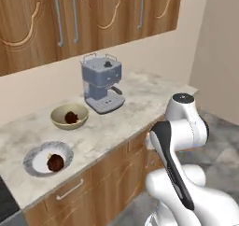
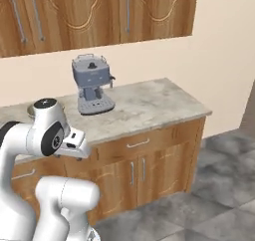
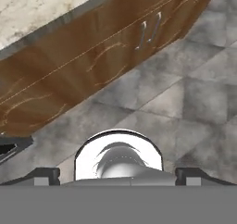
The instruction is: Place one of the steaks on the plate and the other in the bowl. Then place the bowl in the fridge.
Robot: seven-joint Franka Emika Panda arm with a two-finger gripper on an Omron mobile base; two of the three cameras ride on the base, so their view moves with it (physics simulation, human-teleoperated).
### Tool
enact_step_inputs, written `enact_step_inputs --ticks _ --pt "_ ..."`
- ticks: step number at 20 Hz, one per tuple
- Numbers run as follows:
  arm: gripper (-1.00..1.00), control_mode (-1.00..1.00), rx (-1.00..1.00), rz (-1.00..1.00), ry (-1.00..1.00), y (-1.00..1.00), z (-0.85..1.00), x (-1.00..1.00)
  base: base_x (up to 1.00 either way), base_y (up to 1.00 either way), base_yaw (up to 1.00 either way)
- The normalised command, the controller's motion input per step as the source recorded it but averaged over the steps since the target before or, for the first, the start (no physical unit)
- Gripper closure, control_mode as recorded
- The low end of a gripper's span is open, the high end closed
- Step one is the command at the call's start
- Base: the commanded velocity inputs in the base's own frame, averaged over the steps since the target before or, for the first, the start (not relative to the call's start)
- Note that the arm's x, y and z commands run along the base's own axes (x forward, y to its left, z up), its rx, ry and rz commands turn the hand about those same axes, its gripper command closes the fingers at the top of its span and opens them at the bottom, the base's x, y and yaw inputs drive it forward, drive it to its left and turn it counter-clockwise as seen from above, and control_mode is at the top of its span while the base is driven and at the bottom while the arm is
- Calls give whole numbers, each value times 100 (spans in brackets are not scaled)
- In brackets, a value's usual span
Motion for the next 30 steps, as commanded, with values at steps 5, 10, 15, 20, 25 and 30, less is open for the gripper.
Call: enact_step_inputs --ticks 5,10,15,20,25,30 --pt "-100 100 0 0 0 0 0 0 2 -50 -87" --pt "-100 100 0 0 0 0 0 0 0 -22 -94" --pt "-100 100 0 0 0 0 0 0 1 -33 -92" --pt "-100 100 0 0 0 0 0 0 3 -52 -86" --pt "-100 100 0 0 0 0 0 0 6 -50 -85" --pt "-100 100 0 0 0 0 0 0 1 -49 -87"
